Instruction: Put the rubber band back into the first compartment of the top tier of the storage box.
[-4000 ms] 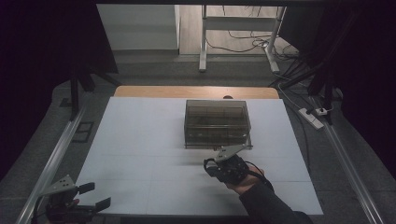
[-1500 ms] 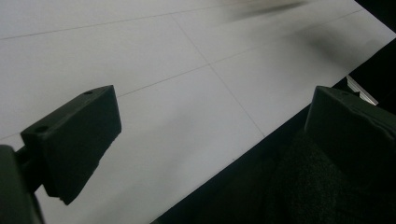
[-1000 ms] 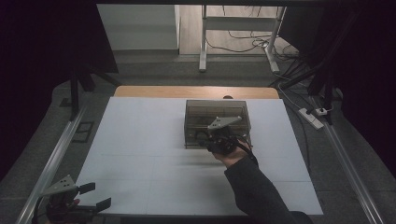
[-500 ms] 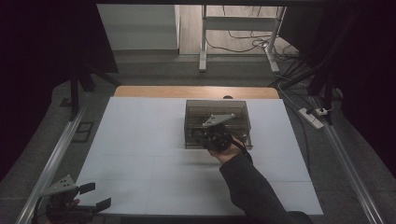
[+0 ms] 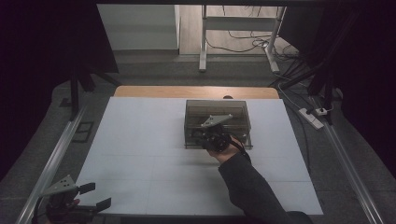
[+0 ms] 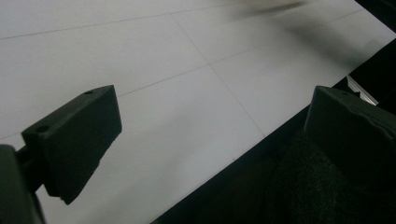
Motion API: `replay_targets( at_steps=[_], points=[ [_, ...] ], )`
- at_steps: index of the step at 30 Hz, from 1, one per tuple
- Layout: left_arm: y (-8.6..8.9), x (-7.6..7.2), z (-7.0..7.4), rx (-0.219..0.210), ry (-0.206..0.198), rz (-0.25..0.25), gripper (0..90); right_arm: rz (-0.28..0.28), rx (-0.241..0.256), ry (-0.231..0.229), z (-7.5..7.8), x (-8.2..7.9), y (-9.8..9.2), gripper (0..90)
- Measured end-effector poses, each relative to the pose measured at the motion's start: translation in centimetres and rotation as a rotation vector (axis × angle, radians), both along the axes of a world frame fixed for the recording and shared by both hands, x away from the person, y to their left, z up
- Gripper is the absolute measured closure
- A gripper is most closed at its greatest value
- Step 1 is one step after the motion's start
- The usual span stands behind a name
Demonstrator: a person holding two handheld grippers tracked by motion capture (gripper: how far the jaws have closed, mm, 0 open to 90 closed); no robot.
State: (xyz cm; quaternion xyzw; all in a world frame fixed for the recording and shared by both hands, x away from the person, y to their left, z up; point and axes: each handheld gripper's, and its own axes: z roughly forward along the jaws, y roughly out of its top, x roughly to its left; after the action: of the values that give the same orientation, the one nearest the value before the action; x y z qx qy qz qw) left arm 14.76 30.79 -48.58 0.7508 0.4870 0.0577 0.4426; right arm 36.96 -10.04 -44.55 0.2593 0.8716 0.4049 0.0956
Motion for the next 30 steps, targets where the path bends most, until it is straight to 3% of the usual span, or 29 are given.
replay_targets(
  at_steps=[21, 30],
  points=[
    [0.0, 0.02, -0.01, 0.003, 0.003, 0.002, 3.3, -0.03, 0.011, -0.017, -0.09, 0.03, 0.14, 61.9],
    [0.01, 0.02, -0.01, 0.002, 0.004, 0.003, 3.3, -0.06, 0.02, 0.005, 0.06, -0.05, 0.06, 52.2]
  ],
)
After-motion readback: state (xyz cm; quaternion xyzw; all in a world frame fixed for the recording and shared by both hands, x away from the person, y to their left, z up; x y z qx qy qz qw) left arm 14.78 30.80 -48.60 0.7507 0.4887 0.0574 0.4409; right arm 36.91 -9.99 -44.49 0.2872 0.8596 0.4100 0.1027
